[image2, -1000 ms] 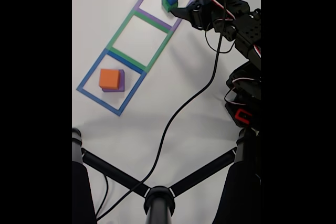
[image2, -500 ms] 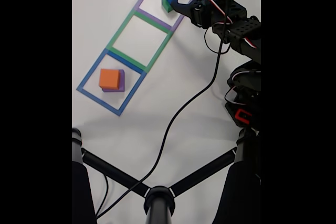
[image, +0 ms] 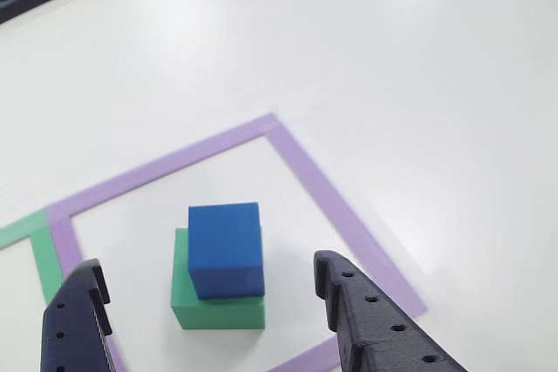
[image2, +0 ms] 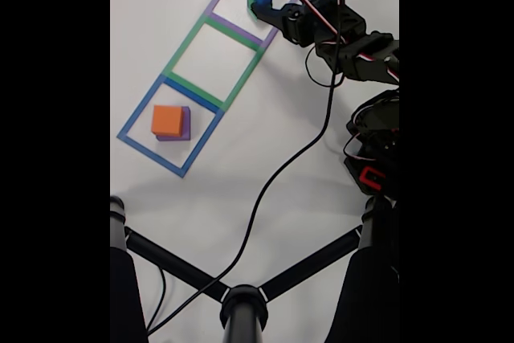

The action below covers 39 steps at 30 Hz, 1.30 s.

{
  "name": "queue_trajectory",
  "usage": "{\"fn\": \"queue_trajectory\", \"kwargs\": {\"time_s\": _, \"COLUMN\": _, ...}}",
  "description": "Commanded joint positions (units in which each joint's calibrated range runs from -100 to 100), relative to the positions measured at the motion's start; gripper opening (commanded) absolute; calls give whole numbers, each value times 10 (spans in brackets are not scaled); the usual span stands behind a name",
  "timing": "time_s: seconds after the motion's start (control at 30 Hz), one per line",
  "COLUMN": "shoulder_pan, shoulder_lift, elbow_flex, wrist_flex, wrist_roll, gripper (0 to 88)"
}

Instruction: Tower of hanoi

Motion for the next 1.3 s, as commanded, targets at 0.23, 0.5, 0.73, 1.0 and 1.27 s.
{"fn": "queue_trajectory", "kwargs": {"time_s": 0.23, "shoulder_pan": 2, "shoulder_lift": 109, "elbow_flex": -53, "wrist_flex": -103, "wrist_roll": 4, "gripper": 257}}
{"fn": "queue_trajectory", "kwargs": {"time_s": 0.5, "shoulder_pan": 5, "shoulder_lift": 164, "elbow_flex": -88, "wrist_flex": -128, "wrist_roll": 4, "gripper": 237}}
{"fn": "queue_trajectory", "kwargs": {"time_s": 0.73, "shoulder_pan": -2, "shoulder_lift": 189, "elbow_flex": -88, "wrist_flex": -153, "wrist_roll": 4, "gripper": 199}}
{"fn": "queue_trajectory", "kwargs": {"time_s": 1.0, "shoulder_pan": -10, "shoulder_lift": 206, "elbow_flex": -89, "wrist_flex": -171, "wrist_roll": 4, "gripper": 155}}
{"fn": "queue_trajectory", "kwargs": {"time_s": 1.27, "shoulder_pan": -11, "shoulder_lift": 217, "elbow_flex": -90, "wrist_flex": -183, "wrist_roll": 4, "gripper": 129}}
